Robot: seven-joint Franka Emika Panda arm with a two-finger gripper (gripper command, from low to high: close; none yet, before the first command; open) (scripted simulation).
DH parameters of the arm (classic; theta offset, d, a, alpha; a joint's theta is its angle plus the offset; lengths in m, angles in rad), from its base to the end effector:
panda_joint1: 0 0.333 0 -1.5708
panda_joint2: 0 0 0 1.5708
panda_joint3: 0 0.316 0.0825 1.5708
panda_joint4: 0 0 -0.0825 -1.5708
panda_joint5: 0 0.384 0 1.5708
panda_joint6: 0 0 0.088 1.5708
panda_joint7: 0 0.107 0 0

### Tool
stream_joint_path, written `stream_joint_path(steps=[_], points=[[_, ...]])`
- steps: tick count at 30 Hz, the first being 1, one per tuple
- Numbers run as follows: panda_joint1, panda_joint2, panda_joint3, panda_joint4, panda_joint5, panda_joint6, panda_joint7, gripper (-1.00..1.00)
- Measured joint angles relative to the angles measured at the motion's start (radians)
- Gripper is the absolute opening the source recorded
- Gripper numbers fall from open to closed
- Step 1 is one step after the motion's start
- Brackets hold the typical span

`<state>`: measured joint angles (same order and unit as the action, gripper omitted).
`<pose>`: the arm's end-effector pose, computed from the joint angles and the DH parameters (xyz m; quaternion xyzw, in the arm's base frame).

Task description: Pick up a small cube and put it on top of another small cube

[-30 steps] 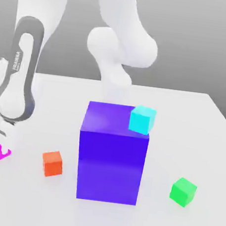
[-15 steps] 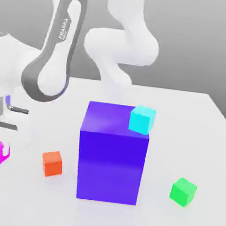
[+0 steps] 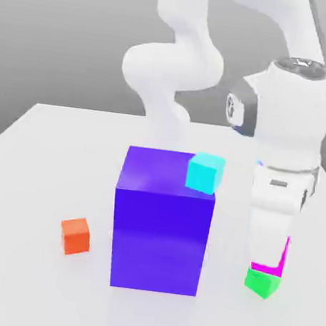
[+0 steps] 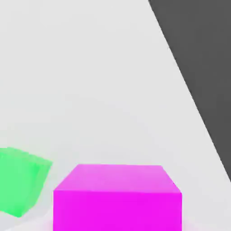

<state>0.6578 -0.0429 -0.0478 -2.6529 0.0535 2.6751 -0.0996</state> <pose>0.3528 0.2448 0.2620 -0.9450 -0.3251 -0.0279 0.0216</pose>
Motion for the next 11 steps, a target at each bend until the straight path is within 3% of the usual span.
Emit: stream_joint_path(steps=[2, 7, 8, 11], points=[[-0.008, -0.004, 0.000, -0.050, -0.041, -0.001, 0.017, -1.00], [-0.016, 0.148, 0.012, -0.062, -0.039, 0.144, 0.011, -1.00], [-0.018, 0.179, 0.014, -0.061, -0.036, 0.173, 0.009, 1.00], [-0.018, 0.179, 0.014, -0.061, -0.036, 0.173, 0.009, 1.00]])
